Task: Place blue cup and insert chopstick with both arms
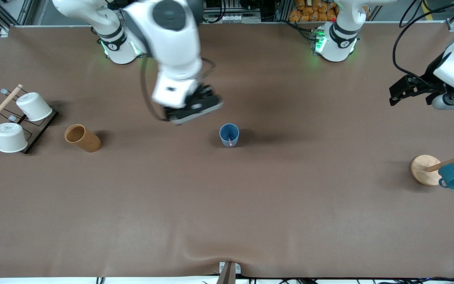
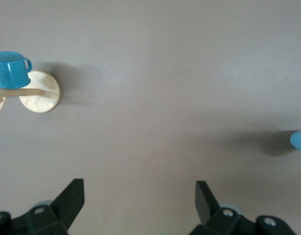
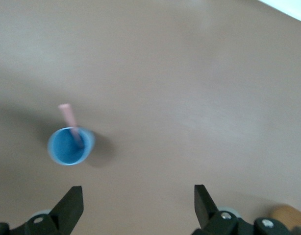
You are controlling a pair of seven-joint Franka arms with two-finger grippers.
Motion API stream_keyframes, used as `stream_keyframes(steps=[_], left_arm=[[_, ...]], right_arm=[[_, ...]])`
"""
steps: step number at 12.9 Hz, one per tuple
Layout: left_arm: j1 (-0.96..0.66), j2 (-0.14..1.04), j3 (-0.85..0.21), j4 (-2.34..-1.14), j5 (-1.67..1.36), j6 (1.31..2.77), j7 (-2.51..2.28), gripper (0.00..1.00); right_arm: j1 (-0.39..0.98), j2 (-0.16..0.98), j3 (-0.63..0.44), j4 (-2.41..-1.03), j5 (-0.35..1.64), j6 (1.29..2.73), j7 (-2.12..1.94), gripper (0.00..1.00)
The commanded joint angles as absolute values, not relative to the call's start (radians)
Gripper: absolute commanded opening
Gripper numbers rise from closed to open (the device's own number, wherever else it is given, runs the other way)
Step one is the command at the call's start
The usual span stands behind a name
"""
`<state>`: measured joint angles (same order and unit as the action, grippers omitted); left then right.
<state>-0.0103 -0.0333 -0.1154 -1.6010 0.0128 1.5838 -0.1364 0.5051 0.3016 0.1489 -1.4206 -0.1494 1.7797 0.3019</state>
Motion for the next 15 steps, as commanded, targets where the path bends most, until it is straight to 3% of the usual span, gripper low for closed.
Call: stream_keyframes(steps=[1,6,12,15], left_arm=[[-0.011,-0.026,-0.118,-1.582,0.035,1.583,-0.132,1.00],[-0.002,-0.026,-0.115,-1.563,0.035,1.582,-0.133,1.00],[0.002,-0.015,-0.115,-1.565,0.034,1.582,-0.136,1.00],[0.000,-0.012,-0.114,-1.565,0.035,1.574,-0.133,1.00]], right_arm=[[0.341,0.258,0.167,-1.450,-0.160,1.769,0.272,1.00],[0.117,0.224,0.169,-1.454,-0.150,1.749,0.175,1.00],[-0.027,0.012,0.144,-1.548,-0.140,1.628,-0.041,1.00],[-0.052,-0.050,0.031,-1.525,0.007,1.517,-0.072,1.00]])
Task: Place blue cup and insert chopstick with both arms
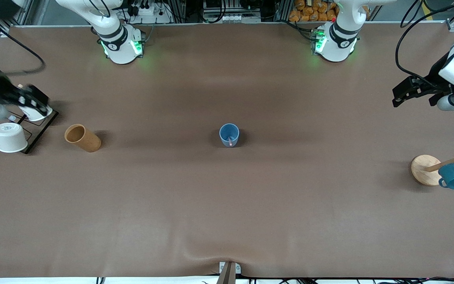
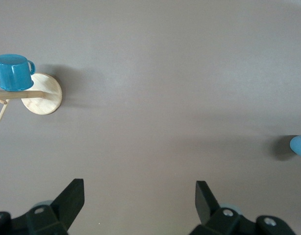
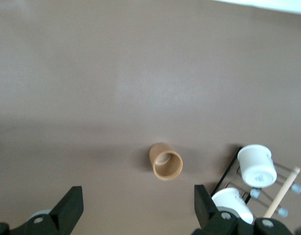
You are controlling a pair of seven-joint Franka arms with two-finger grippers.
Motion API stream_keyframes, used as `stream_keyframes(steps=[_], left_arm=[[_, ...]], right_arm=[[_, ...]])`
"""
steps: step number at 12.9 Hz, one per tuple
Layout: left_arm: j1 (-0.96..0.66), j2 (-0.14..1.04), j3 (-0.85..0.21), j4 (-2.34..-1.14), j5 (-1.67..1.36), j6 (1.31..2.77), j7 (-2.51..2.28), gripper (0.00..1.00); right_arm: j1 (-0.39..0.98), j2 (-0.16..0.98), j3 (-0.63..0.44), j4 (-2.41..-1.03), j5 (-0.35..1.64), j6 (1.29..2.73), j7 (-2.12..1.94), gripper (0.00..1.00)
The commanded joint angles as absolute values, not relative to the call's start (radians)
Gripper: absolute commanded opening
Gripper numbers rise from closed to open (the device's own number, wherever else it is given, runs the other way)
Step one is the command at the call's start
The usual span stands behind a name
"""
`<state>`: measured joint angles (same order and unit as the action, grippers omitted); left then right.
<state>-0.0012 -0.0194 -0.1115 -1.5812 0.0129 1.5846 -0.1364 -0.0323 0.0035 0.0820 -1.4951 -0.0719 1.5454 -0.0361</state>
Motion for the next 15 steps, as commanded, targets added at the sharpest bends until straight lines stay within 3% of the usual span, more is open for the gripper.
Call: stream_keyframes(steps=[1,15], left_arm=[[0.000,-0.014,-0.114,-1.566,0.035,1.572,-0.135,1.00],[0.000,-0.029,-0.104,-1.490,0.037,1.473,-0.147,1.00]], right_arm=[[-0.054,-0.055,0.006,-1.499,0.015,1.481,-0.119,1.00],[-0.051,-0.063,-0.005,-1.451,0.015,1.356,-0.110,1.00]])
